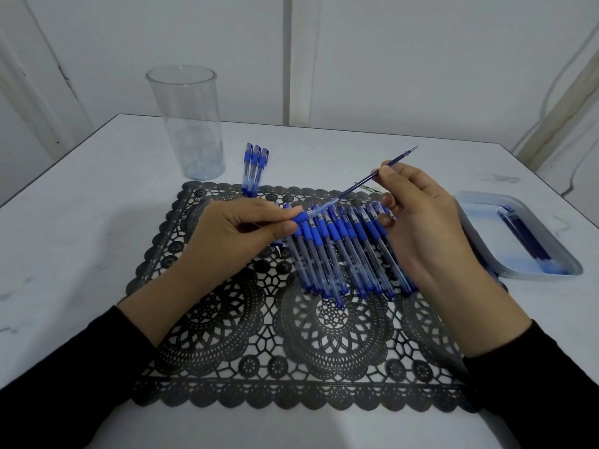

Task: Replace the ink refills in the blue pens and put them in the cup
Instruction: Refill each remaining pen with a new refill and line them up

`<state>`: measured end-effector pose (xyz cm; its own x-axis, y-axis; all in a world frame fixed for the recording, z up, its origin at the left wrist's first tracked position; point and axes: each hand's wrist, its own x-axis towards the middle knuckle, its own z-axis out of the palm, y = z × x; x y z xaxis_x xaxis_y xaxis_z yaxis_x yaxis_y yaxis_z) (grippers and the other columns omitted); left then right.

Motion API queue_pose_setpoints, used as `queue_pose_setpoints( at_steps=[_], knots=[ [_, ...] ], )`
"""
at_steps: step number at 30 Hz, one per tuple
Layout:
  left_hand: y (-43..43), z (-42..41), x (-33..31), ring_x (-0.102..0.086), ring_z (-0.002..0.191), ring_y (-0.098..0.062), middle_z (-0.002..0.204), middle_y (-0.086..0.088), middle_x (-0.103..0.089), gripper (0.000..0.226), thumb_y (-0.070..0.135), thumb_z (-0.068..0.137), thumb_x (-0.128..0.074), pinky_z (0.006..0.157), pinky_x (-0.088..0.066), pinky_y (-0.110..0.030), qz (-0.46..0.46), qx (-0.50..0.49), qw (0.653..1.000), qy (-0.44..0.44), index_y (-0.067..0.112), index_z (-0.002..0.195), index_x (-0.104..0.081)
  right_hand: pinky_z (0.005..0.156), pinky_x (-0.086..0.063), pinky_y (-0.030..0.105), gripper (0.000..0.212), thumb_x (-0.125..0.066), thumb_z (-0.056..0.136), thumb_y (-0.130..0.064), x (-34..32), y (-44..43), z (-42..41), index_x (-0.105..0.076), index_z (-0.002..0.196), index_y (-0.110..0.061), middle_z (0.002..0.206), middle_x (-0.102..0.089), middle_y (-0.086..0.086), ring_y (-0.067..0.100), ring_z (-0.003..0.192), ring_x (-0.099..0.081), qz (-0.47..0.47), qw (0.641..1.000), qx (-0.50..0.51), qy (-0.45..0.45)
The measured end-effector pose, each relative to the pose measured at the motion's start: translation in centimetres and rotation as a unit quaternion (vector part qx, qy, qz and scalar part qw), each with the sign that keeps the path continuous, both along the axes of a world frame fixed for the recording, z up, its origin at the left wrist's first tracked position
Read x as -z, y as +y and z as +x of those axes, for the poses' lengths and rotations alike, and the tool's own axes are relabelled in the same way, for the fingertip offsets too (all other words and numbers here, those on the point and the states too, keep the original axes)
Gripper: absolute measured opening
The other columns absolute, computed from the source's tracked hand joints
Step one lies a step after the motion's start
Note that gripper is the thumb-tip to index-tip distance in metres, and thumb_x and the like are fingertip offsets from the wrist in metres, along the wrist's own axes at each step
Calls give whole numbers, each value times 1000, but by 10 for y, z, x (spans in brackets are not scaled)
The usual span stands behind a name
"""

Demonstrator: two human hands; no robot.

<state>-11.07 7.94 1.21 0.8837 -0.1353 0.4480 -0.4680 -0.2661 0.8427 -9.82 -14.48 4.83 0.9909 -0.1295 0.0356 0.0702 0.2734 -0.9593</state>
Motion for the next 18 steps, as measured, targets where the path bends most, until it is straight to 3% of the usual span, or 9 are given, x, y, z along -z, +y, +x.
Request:
queue_pose_setpoints(
  at_steps=[6,9,13,18],
  knots=[
    [0,1,1,-71,82,-9,93,8,-77,27,21,80,-74,75,-55,-17,-11,-30,999,-17,21,107,-74,63,-40,18,9,-66,90,-16,-2,5,-7,-62,85,-21,87,-67,-9,0,65,-50,-24,999,6,-37],
    [-1,1,0,-71,86,-7,95,10,-76,28,22,79,-74,80,-54,-16,-8,-38,999,-29,20,107,-74,61,-45,11,8,-65,88,-7,0,14,-12,-62,87,-15,75,-67,-10,-4,63,-57,-26,997,-32,-67],
    [-1,0,0,-71,85,-7,94,10,-77,27,23,79,-74,78,-54,-17,-14,-37,999,-21,20,106,-75,62,-45,11,4,-62,90,-5,5,22,-17,-61,91,-9,68,-64,-14,-3,62,-56,-40,992,-81,-91],
    [0,0,0,-72,88,-8,94,10,-77,27,23,79,-74,82,-54,-17,-16,-38,999,-21,21,106,-75,66,-44,15,4,-57,96,-17,6,20,-16,-58,97,-21,77,-70,-9,7,68,-52,-62,990,-79,-95]
  ],
)
